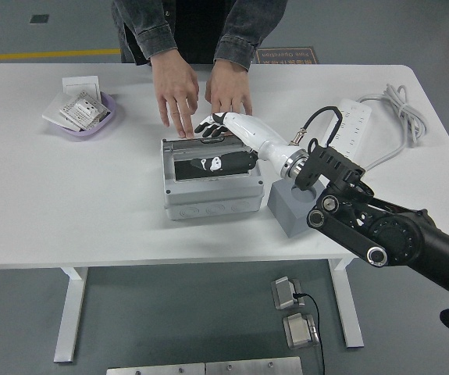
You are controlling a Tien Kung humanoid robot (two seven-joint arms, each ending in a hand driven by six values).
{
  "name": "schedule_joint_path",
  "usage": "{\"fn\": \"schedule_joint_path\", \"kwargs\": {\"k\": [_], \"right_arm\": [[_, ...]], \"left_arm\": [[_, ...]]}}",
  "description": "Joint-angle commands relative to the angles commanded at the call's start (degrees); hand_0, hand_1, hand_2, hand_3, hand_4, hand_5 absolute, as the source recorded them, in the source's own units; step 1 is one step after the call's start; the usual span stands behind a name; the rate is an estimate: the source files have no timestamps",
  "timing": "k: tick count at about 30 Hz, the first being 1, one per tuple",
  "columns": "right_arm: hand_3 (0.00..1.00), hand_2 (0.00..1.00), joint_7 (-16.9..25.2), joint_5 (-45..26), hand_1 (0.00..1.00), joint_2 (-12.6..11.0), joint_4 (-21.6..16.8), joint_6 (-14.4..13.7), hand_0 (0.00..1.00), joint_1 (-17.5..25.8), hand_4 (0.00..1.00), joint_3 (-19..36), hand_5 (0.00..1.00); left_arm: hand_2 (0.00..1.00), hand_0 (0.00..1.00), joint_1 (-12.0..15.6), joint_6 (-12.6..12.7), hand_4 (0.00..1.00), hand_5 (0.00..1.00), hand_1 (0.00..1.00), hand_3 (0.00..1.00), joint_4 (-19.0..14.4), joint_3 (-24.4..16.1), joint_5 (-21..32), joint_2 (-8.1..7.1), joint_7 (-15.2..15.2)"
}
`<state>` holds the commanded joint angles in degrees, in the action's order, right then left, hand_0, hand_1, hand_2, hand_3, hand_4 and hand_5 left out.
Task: Pick up the cylinder from the cube,place it in the box,flap close box
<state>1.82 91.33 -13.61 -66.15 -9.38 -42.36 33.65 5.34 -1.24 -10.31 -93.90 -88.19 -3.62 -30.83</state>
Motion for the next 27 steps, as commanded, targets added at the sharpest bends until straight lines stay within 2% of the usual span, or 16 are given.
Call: {"fn": "schedule_joint_path", "kwargs": {"k": [15, 27], "right_arm": [[0.720, 0.683, 0.06, -0.91, 0.657, -1.58, -1.60, -0.36, 0.745, 2.65, 0.868, -0.25, 0.478], [0.715, 0.682, 0.32, -1.40, 0.655, -1.55, -2.05, -0.81, 0.743, 4.90, 0.854, 1.25, 0.466]], "left_arm": [[0.623, 0.709, 0.02, 0.14, 0.775, 0.564, 0.711, 0.715, 0.00, 0.66, 0.85, 0.22, 0.27], [0.623, 0.708, 0.07, 0.19, 0.774, 0.563, 0.710, 0.714, 0.00, 0.20, 0.85, 0.31, -0.12]]}}
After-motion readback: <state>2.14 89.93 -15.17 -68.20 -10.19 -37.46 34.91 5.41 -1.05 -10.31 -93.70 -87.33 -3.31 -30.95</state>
